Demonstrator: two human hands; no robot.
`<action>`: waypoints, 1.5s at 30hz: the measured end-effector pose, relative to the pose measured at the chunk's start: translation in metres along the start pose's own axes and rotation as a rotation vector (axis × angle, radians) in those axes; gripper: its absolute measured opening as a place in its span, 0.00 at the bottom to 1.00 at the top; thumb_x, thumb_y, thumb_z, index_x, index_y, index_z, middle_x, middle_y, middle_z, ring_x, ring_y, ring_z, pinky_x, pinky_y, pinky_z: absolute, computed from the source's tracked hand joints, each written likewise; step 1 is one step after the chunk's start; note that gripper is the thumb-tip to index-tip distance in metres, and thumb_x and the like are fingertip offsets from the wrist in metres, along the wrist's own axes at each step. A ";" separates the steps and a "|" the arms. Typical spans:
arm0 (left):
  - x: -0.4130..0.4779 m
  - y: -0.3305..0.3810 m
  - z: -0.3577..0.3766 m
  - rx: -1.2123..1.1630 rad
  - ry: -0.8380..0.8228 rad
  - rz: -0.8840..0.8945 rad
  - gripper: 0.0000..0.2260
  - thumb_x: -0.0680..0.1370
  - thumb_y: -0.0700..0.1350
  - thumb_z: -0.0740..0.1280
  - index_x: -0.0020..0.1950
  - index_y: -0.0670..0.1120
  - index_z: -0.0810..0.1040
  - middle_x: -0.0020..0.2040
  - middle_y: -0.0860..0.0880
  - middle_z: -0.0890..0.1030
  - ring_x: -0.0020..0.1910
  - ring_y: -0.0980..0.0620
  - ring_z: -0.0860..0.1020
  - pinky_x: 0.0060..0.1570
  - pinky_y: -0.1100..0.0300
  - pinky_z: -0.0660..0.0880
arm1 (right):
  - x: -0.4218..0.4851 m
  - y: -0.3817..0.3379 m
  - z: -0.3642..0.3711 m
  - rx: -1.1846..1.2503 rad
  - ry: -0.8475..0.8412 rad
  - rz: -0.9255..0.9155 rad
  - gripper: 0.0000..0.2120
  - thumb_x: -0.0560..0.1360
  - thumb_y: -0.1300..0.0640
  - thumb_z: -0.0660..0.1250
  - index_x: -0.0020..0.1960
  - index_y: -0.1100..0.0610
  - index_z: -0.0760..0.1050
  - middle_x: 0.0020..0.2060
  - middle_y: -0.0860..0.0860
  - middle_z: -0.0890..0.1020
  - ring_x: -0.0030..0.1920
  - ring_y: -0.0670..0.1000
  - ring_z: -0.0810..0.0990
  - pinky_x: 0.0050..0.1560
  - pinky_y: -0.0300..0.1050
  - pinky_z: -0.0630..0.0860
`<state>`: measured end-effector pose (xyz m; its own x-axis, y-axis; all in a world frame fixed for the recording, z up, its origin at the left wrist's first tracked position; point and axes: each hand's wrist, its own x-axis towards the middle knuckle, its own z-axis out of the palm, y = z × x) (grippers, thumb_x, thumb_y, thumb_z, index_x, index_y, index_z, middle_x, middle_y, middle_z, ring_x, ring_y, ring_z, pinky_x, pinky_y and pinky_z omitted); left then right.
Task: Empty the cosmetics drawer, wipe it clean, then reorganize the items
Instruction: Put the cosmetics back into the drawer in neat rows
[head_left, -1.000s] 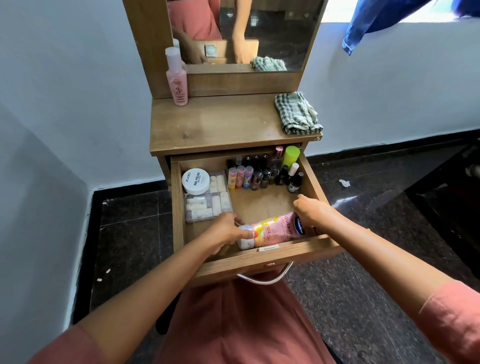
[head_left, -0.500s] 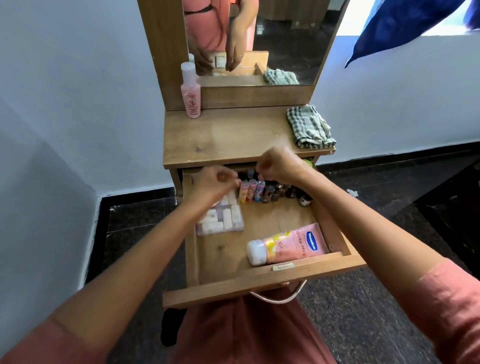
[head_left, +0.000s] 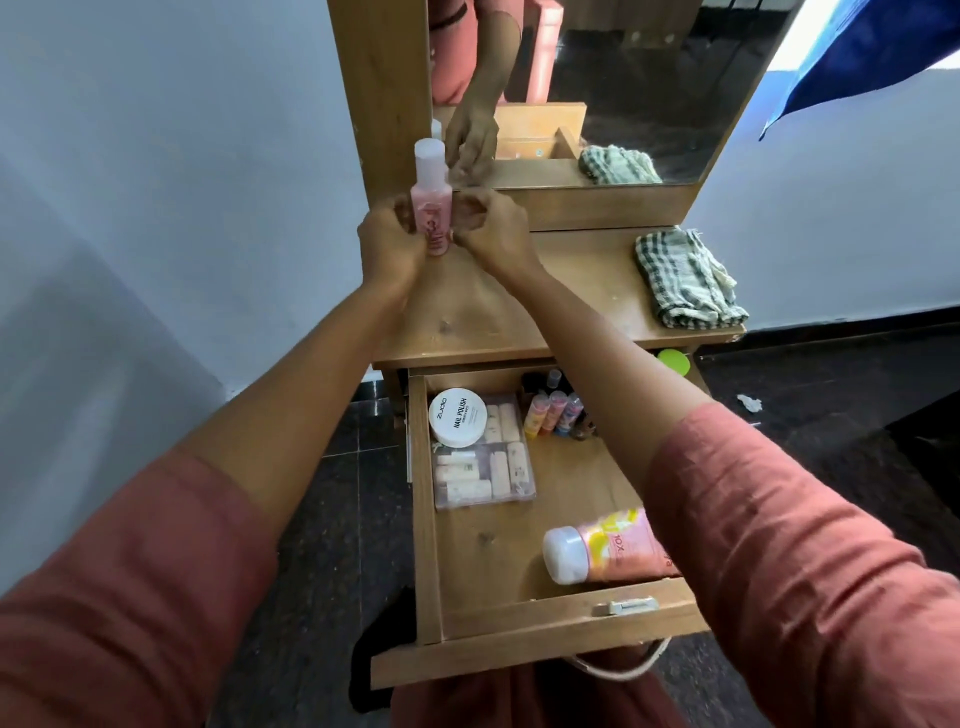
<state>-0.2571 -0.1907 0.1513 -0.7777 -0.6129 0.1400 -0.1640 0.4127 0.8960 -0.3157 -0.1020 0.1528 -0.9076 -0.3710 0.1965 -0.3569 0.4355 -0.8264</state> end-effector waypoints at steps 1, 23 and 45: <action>0.006 -0.001 0.000 0.011 -0.015 0.008 0.16 0.76 0.43 0.66 0.63 0.41 0.72 0.60 0.44 0.78 0.59 0.49 0.76 0.56 0.65 0.70 | 0.005 -0.001 0.005 0.016 0.005 0.007 0.19 0.69 0.64 0.70 0.60 0.64 0.75 0.54 0.58 0.82 0.55 0.53 0.80 0.48 0.33 0.71; -0.059 0.024 -0.015 0.077 -0.180 0.237 0.13 0.71 0.43 0.72 0.52 0.37 0.80 0.44 0.48 0.78 0.35 0.63 0.72 0.33 0.79 0.68 | -0.058 0.010 -0.069 -0.026 -0.210 -0.177 0.18 0.69 0.68 0.70 0.59 0.67 0.75 0.52 0.61 0.81 0.49 0.51 0.80 0.46 0.31 0.77; -0.184 -0.011 0.083 -0.039 -0.343 0.066 0.11 0.69 0.40 0.73 0.49 0.41 0.78 0.42 0.50 0.79 0.42 0.55 0.76 0.37 0.73 0.69 | -0.167 0.115 -0.131 -0.439 -0.503 0.046 0.17 0.71 0.70 0.66 0.60 0.64 0.75 0.53 0.61 0.81 0.53 0.57 0.81 0.48 0.37 0.75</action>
<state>-0.1624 -0.0265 0.0812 -0.9455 -0.3210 0.0548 -0.0881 0.4141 0.9059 -0.2340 0.1177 0.0947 -0.7480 -0.6354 -0.1918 -0.4739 0.7137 -0.5158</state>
